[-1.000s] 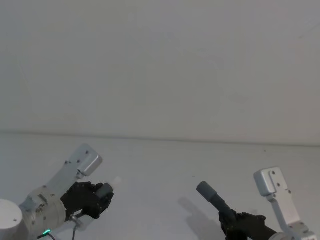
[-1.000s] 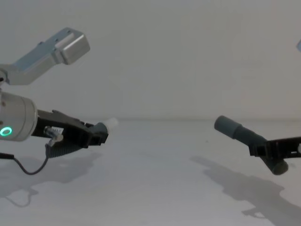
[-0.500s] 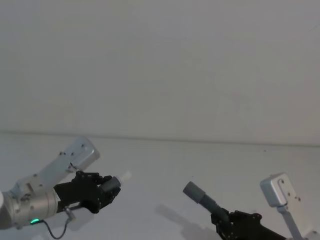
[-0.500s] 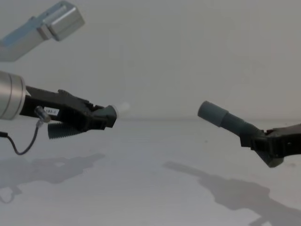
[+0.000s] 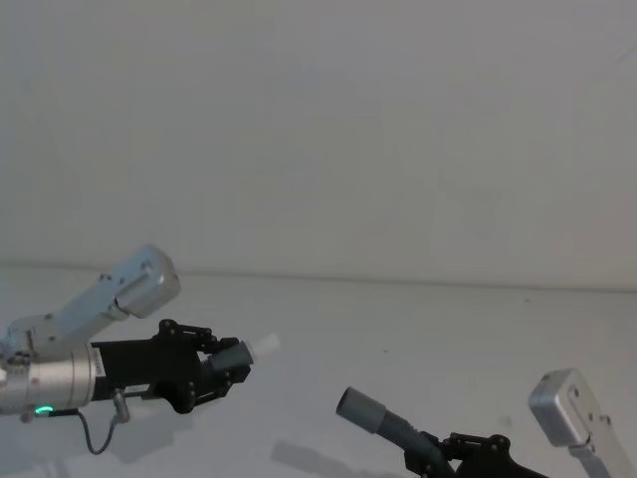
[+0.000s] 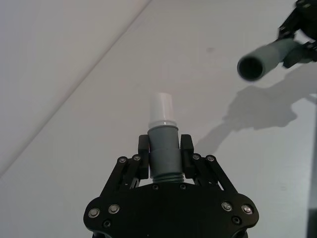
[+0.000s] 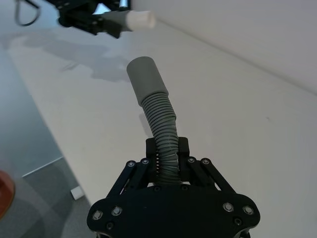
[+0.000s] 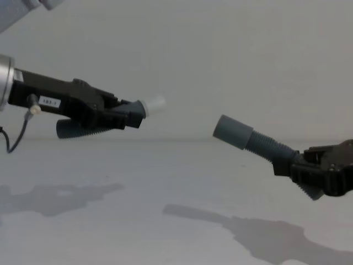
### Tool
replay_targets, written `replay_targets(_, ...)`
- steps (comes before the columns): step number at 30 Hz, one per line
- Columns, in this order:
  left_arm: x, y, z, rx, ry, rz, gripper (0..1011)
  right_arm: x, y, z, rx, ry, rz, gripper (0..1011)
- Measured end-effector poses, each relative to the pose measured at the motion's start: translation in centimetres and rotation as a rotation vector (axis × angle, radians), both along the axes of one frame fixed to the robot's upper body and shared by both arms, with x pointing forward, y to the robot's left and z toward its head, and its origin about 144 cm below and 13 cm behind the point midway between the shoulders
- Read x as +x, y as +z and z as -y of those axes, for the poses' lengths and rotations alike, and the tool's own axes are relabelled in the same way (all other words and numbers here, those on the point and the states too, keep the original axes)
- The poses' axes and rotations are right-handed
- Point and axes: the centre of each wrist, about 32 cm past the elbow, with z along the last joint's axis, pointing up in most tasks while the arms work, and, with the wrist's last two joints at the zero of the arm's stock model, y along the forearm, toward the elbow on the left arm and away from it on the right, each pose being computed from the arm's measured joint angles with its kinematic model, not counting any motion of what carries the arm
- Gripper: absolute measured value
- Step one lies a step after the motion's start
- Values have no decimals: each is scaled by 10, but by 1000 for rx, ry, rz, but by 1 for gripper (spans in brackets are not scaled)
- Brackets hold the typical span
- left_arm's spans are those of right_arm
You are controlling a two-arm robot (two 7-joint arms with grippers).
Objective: Use both hands to pick up one end of the pipe from the table, align the ends, and insert them.
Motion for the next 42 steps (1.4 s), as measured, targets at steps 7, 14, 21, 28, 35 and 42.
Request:
replay_targets(7, 8, 12, -7, -21, -110, -12, 340, 4, -1, 6, -7, 83, 39, 216)
replay_targets(14, 16, 22, -12, -49, -233, -58, 340, 9, -1, 9, -9, 117, 67, 216)
replay_targets(21, 22, 27, -14, -67, -319, -111, 340, 15, 1, 11, -10, 121, 81, 216)
replay_targets(28, 25, 29, -14, -69, -365, -143, 340, 19, 3, 11, -5, 113, 94, 216)
replay_targets(35, 29, 31, -14, -63, -389, -176, 340, 23, 3, 12, 1, 108, 112, 216)
replay_targets(42, 35, 35, -14, -53, -395, -194, 340, 25, 3, 14, 15, 113, 131, 216)
